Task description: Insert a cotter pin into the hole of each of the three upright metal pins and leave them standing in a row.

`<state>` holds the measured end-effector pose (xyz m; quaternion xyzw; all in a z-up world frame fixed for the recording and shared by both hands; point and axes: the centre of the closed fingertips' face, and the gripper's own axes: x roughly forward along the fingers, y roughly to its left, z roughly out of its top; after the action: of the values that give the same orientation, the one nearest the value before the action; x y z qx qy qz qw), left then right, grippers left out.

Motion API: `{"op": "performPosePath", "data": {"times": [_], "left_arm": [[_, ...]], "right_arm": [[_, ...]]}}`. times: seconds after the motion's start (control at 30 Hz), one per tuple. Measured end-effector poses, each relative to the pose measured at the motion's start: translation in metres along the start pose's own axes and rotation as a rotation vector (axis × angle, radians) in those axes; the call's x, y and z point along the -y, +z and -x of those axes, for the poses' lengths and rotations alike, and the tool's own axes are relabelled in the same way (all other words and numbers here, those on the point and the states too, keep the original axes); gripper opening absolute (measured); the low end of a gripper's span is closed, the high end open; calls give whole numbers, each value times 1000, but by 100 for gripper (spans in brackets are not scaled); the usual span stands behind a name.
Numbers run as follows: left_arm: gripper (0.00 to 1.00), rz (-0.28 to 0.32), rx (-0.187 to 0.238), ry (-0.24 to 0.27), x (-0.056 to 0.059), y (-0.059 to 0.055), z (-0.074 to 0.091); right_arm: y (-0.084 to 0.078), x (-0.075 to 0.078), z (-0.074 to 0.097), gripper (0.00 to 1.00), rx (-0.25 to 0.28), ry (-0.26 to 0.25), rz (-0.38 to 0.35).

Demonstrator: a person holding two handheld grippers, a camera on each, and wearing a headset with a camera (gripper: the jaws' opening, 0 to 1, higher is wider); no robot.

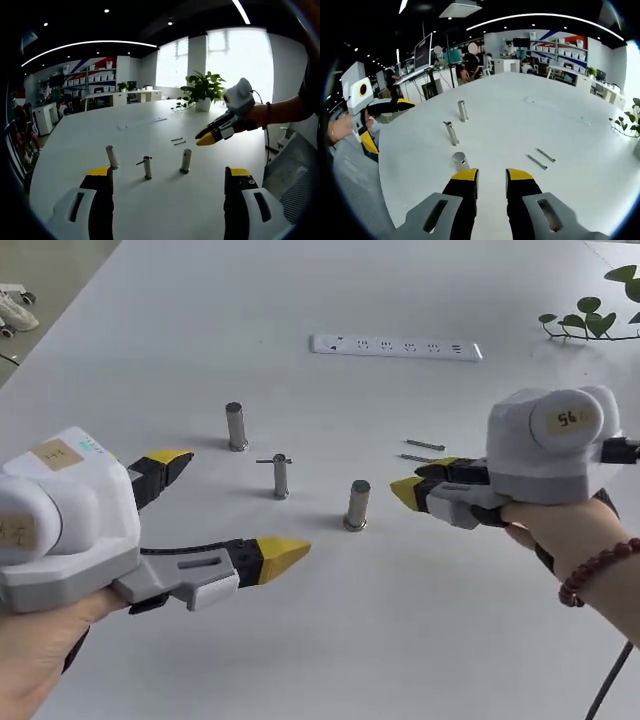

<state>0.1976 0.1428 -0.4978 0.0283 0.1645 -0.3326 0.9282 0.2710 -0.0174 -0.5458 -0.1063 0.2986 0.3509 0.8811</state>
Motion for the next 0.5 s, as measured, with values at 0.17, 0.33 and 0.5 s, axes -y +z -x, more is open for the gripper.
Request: {"op": "performPosePath", "data": {"times": [0.17, 0.33, 0.5], "left_arm": [[91, 2, -4, -3, 0, 0, 0], [90, 2, -11, -2, -1, -2, 1], [89, 5, -7, -10, 0, -3, 0]], "right_arm": [[-8, 15, -4, 15, -46, 7, 34], [-12, 33, -7, 13, -90, -15, 62], [-13, 48, -12, 13, -132, -14, 93]]}}
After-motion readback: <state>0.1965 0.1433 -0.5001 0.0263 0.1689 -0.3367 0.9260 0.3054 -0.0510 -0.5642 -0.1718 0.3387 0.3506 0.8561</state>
